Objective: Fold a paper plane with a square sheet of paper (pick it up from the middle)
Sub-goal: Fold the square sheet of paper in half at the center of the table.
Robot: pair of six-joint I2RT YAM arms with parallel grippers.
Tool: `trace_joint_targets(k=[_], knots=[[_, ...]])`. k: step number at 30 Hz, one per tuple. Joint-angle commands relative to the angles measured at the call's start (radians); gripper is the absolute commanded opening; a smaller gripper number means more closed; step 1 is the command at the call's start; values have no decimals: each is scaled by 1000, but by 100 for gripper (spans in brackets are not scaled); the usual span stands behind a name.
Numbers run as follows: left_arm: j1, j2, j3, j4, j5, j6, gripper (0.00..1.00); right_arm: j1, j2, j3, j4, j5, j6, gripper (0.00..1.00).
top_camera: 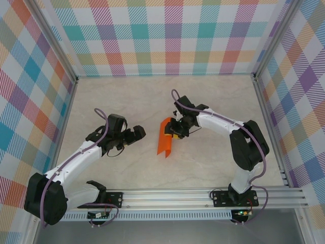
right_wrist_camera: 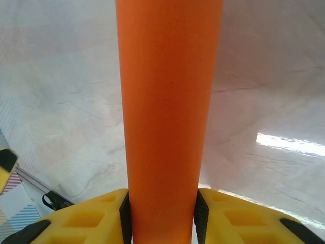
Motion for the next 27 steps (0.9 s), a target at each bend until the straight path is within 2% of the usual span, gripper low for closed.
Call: trace_joint_targets(k=[1, 10, 21, 27], knots=[[-9, -12, 20, 4, 32, -9, 100, -24, -9, -57, 77, -58, 18, 38], [-40, 36, 19, 60, 58, -46, 100, -88, -16, -198, 153, -103, -6, 44], [-103, 149, 55, 112, 45, -60, 100, -136, -30, -211, 56, -42, -99, 64], [-139, 206, 99, 119, 41, -53, 100, -147, -36, -203, -29, 18, -148, 68]])
